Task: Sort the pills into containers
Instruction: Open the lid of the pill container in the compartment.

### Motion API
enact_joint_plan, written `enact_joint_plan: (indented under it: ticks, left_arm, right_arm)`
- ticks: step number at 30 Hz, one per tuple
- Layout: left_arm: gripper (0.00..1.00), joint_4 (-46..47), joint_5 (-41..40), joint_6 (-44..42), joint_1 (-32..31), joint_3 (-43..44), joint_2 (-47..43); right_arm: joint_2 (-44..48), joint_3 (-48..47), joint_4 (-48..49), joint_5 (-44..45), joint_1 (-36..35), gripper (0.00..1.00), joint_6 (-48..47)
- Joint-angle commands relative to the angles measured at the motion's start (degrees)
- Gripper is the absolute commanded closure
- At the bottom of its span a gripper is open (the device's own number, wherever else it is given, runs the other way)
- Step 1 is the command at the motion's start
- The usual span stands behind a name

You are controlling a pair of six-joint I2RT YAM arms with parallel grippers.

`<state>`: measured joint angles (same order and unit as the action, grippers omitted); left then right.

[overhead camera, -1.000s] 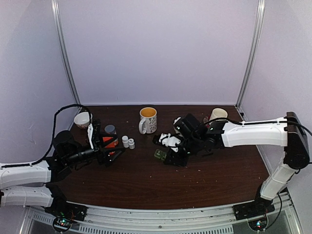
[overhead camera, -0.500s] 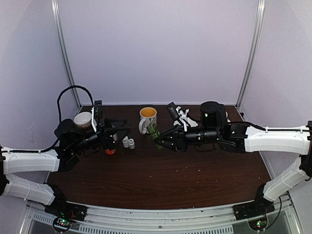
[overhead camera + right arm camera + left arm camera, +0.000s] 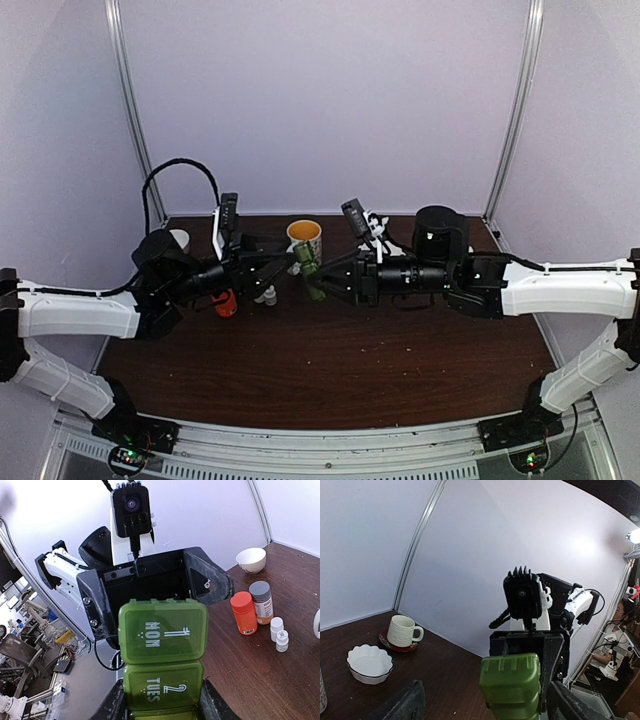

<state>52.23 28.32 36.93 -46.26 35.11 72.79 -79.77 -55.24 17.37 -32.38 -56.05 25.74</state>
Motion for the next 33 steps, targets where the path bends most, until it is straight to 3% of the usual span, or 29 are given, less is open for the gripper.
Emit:
enact_joint_plan:
  ticks: [1,8,13,17,20,25,29,33]
  left_arm:
    - [0.14,1.51,0.99,1.18,-0.53,2.89,1.65]
    - [0.26,3.64,3.4,3.11,-0.85,4.15,4.25]
    - [0.26,-1.04,3.67,0.91,-0.85,4.44,3.59]
    - [0.18,-10.15,3.24,-5.54,-0.36,3.73,-1.37]
    - [0.13,-18.66,4.03,-11.81,0.72,3.1,-6.96]
    - [0.11,-39.51,4.32,-31.34,1.0,7.2,-12.55]
    - [0.11,-44.16,4.71,-45.97,0.92,7.01,-15.51]
    - [0.12,-45.63,2.83,-58.01,0.91,6.17,-18.93]
  right_arm:
    - [1.29,-0.7,1.91,-0.15,-0.61,0.67,-1.01]
    - [0.69,-1.53,-0.15,1.34,-1.37,0.67,-3.51]
    - [0.51,-4.28,-6.64,3.57,-1.94,0.67,-7.25]
    - [0.7,-6.58,-14.56,5.02,-2.04,0.67,-10.8]
    - [-0.41,-10.58,-24.97,4.61,-1.96,0.67,-15.09]
    - [-3.52,-16.99,-41.88,1.66,-2.04,0.67,-20.94]
    - [-5.06,-20.65,-51.89,3.81,-2.04,0.65,-23.05]
    - [-5.36,-21.8,-55.14,4.47,-2.13,0.65,-22.39]
